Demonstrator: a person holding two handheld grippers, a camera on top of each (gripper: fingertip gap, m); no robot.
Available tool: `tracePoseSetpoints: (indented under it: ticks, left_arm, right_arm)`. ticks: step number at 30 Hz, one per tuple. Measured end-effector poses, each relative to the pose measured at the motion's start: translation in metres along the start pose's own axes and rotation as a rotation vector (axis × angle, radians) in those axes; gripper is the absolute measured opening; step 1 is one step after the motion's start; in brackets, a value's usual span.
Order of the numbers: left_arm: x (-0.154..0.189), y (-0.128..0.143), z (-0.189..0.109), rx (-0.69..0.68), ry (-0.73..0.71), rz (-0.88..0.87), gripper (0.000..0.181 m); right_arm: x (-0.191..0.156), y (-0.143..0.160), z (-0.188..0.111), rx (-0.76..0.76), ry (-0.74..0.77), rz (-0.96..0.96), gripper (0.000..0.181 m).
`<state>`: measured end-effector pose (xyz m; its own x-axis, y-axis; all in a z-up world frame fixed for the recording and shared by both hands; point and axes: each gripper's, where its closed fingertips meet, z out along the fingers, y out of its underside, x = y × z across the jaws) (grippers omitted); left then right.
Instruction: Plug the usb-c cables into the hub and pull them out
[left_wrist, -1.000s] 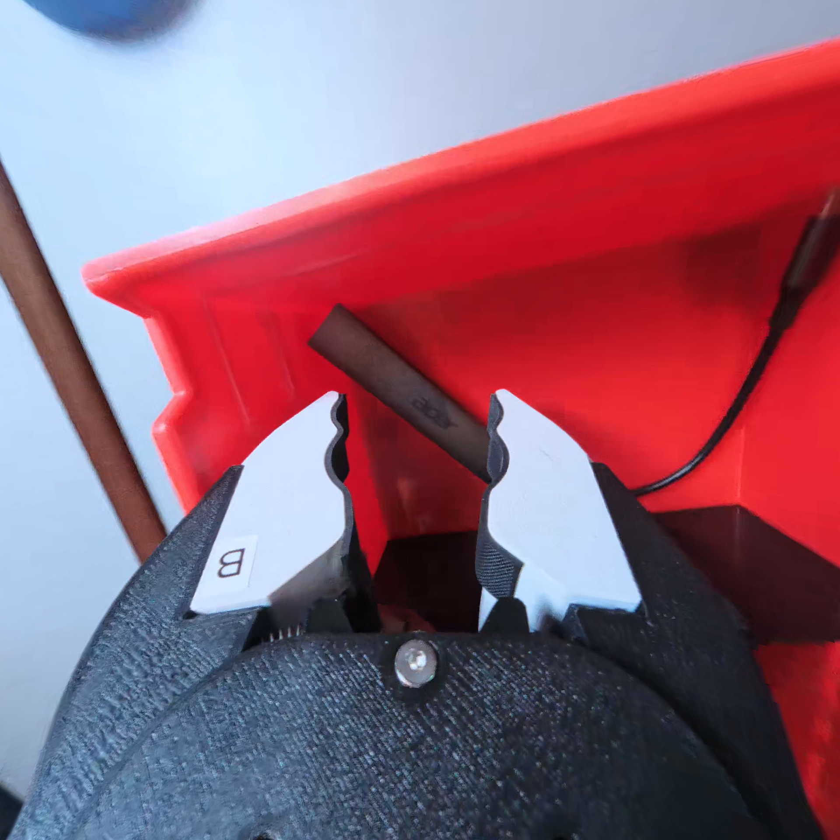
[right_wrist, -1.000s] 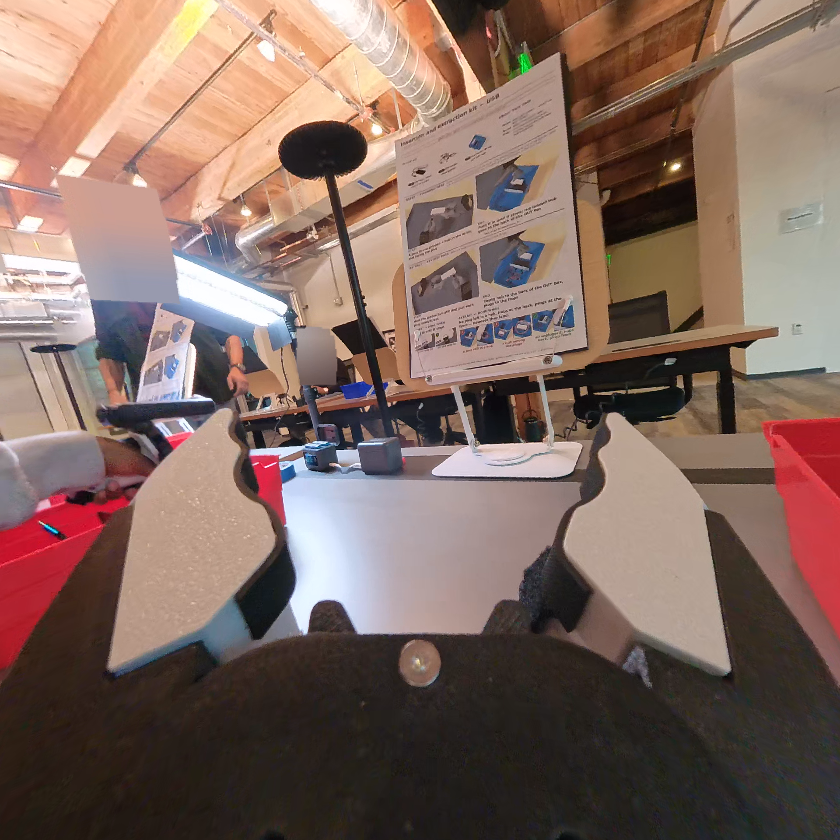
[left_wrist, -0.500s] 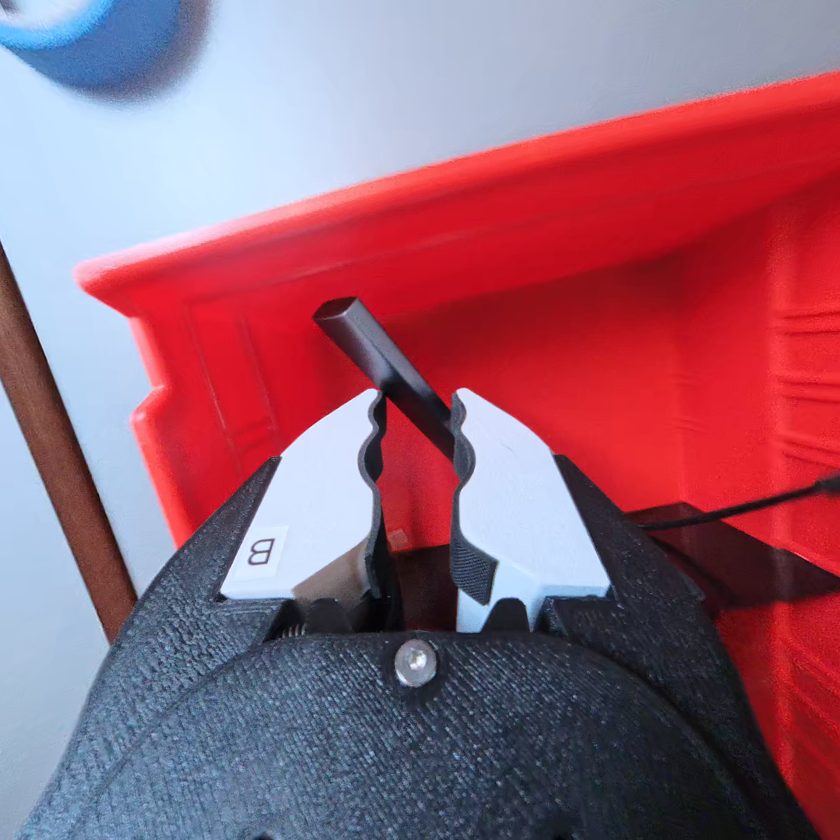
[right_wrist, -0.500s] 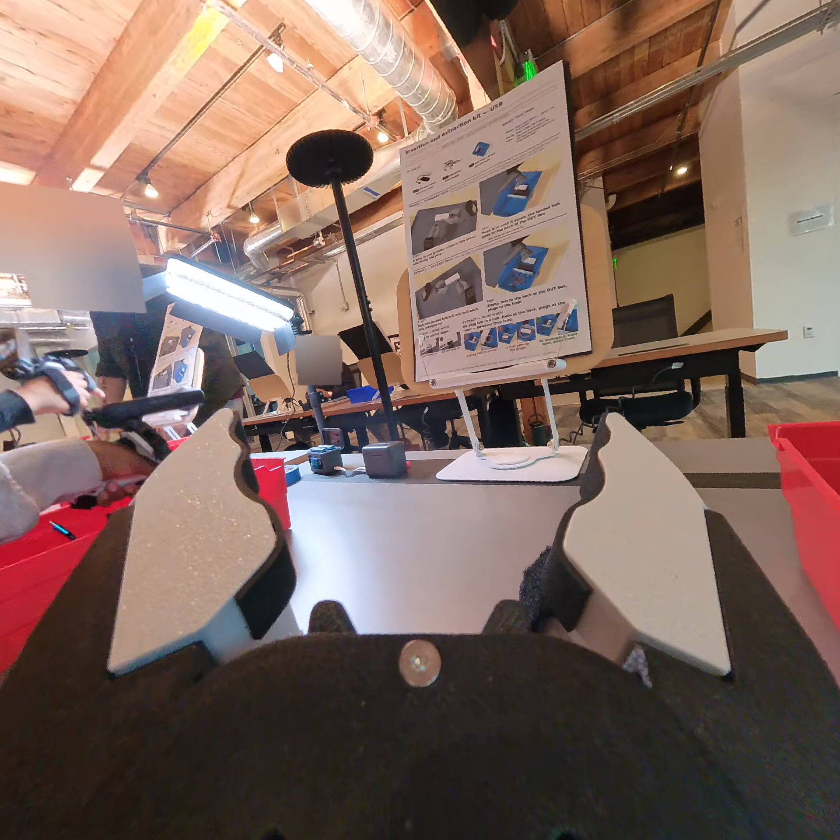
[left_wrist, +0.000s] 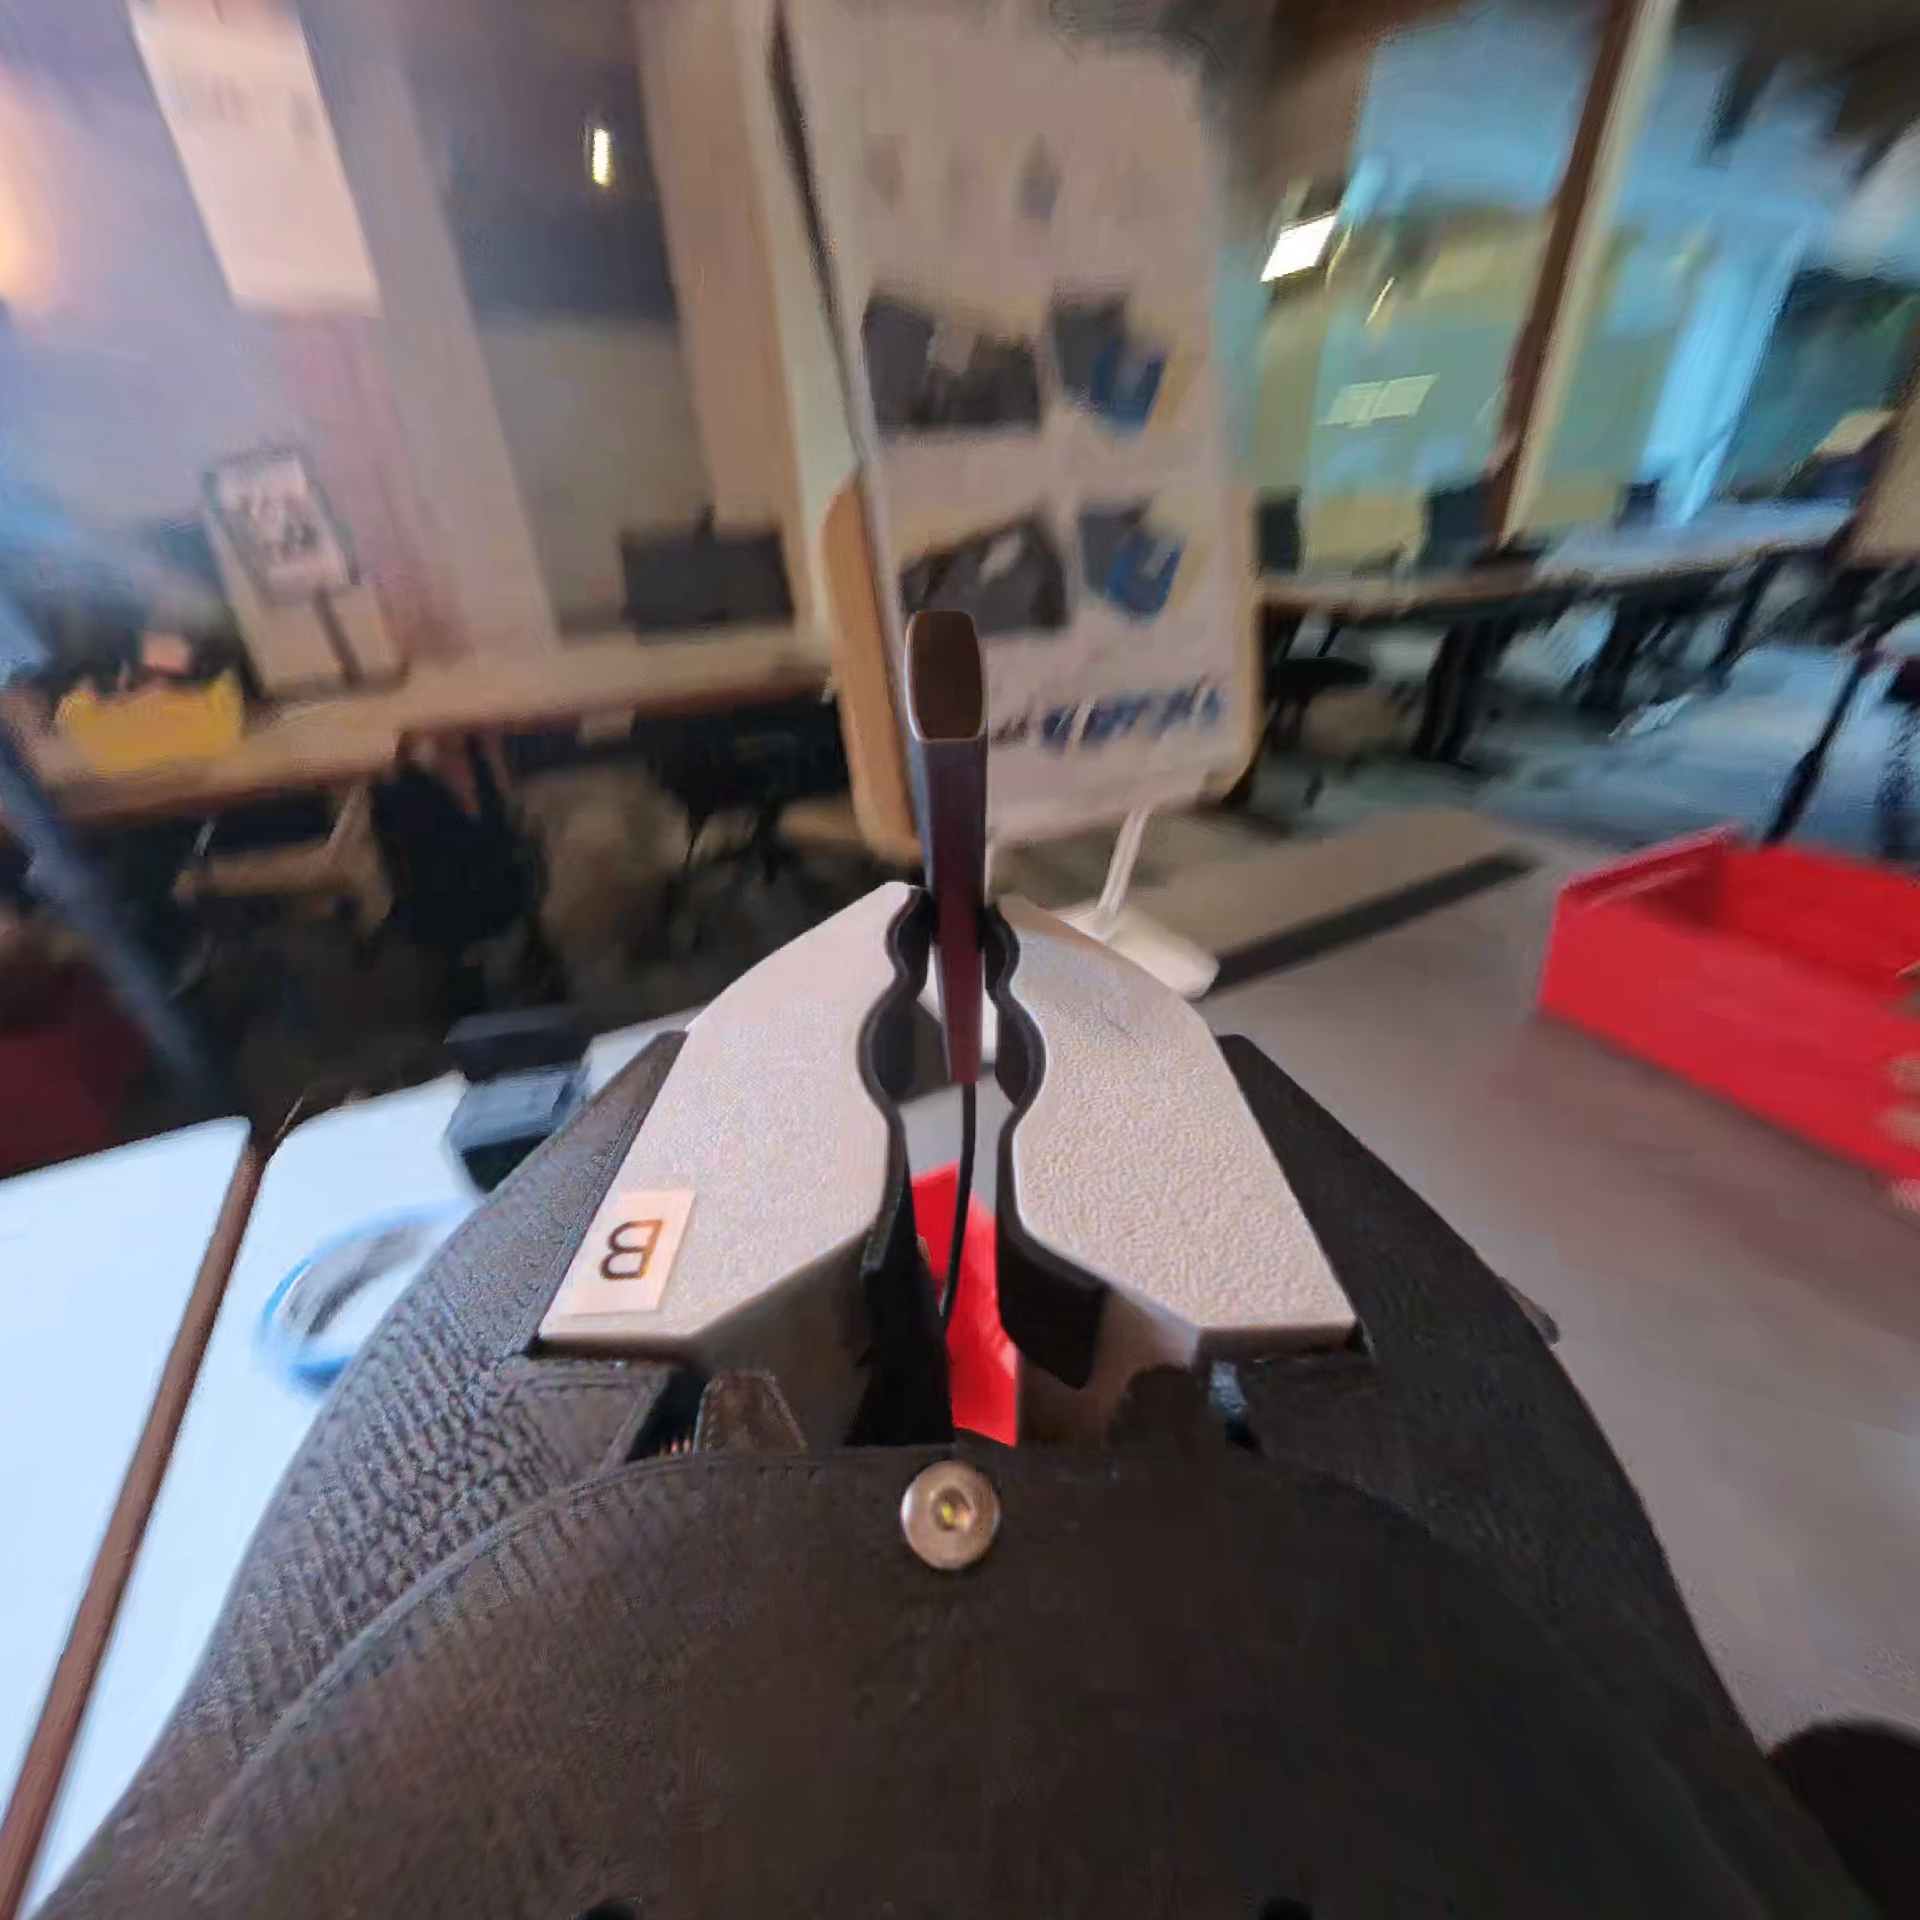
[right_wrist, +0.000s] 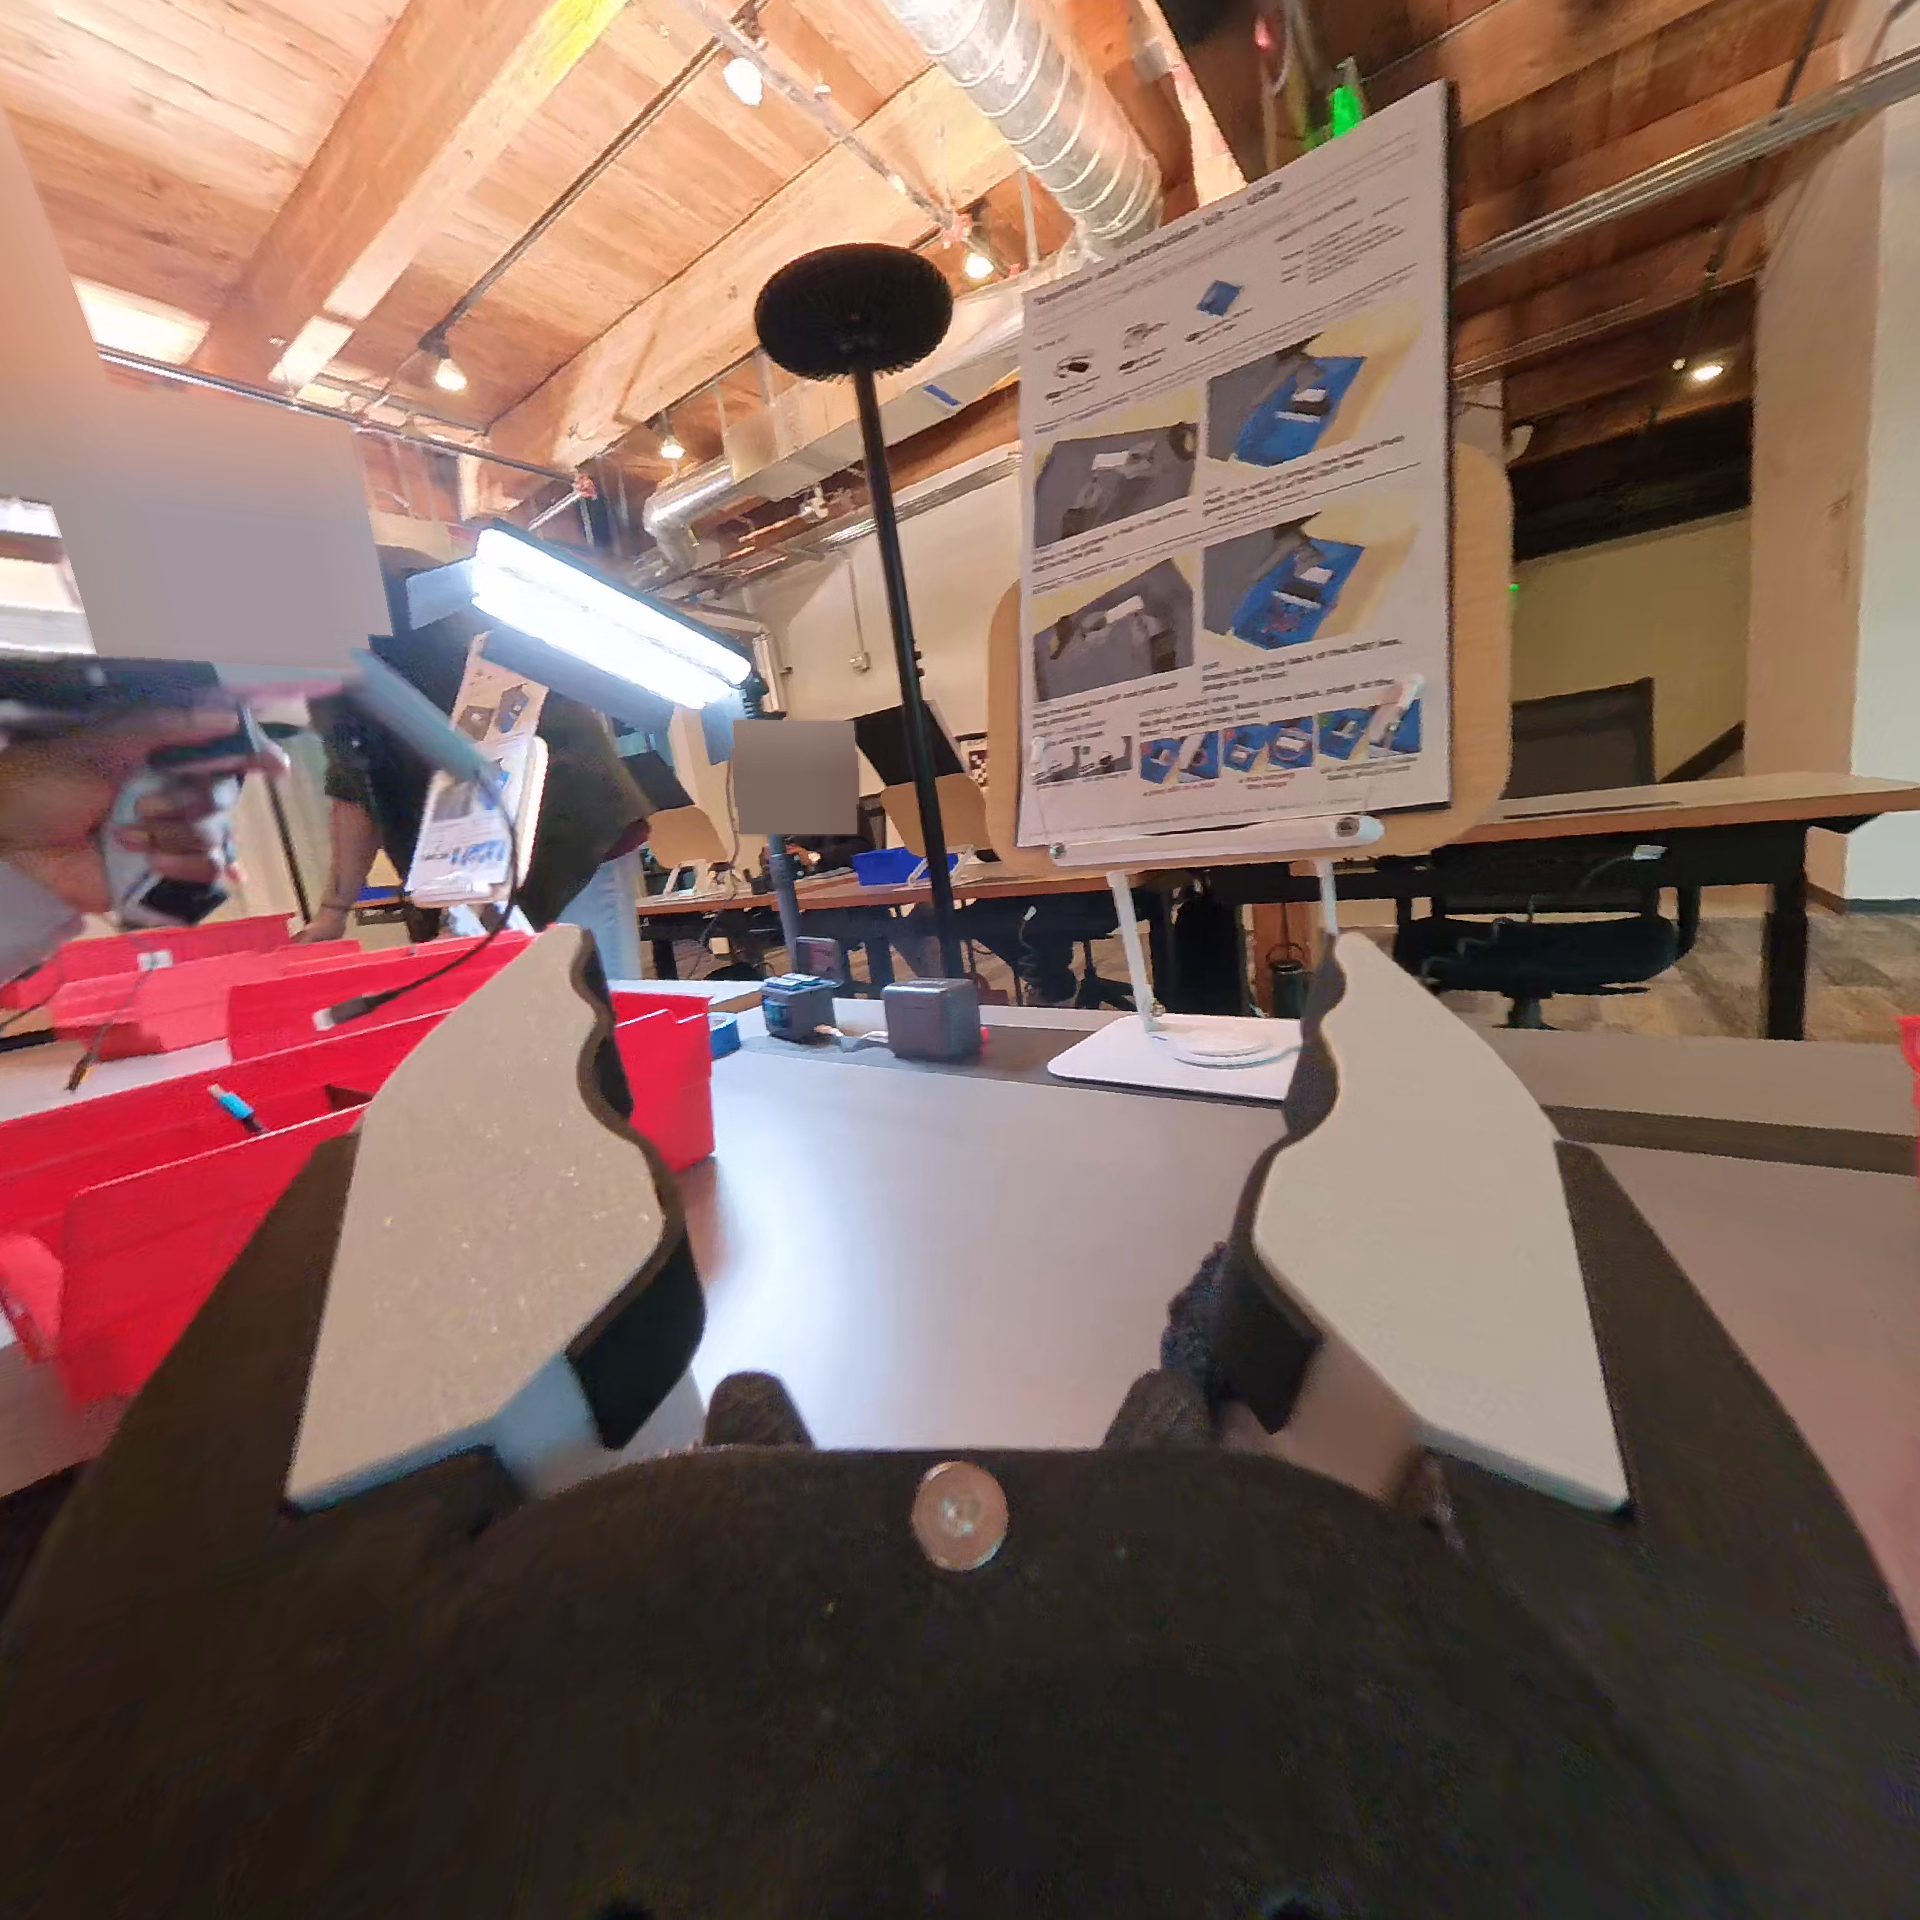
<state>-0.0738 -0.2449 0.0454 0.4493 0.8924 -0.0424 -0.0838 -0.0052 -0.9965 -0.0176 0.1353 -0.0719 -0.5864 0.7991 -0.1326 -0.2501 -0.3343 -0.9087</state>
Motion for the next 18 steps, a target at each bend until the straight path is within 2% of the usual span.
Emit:
tracePoseSetpoints:
  ticks: [4,7,10,13,16,18]
  left_arm:
    - [0.064,-0.053,-0.021,0.309,0.238,-0.096,0.01]
    - [0.125,-0.071,-0.041,0.492,0.496,-0.107,0.01]
    - [0.177,-0.068,-0.059,0.606,0.691,-0.108,0.01]
    - [0.219,-0.051,-0.067,0.633,0.82,-0.115,0.01]
    - [0.253,-0.032,-0.076,0.633,0.926,-0.115,0.01]
    - [0.271,-0.024,-0.081,0.634,0.982,-0.128,0.01]
  right_arm:
    - [-0.018,0.002,0.0,-0.014,-0.109,0.0,0.113]
    - [-0.038,0.002,-0.003,-0.028,-0.227,-0.005,0.094]
    - [-0.066,-0.005,-0.008,-0.044,-0.384,-0.024,0.073]
    - [-0.1,-0.019,-0.013,-0.065,-0.535,-0.125,0.048]
    - [-0.131,-0.036,-0.012,-0.071,-0.631,-0.219,0.047]
    - [-0.145,-0.048,-0.008,-0.089,-0.664,-0.161,0.047]
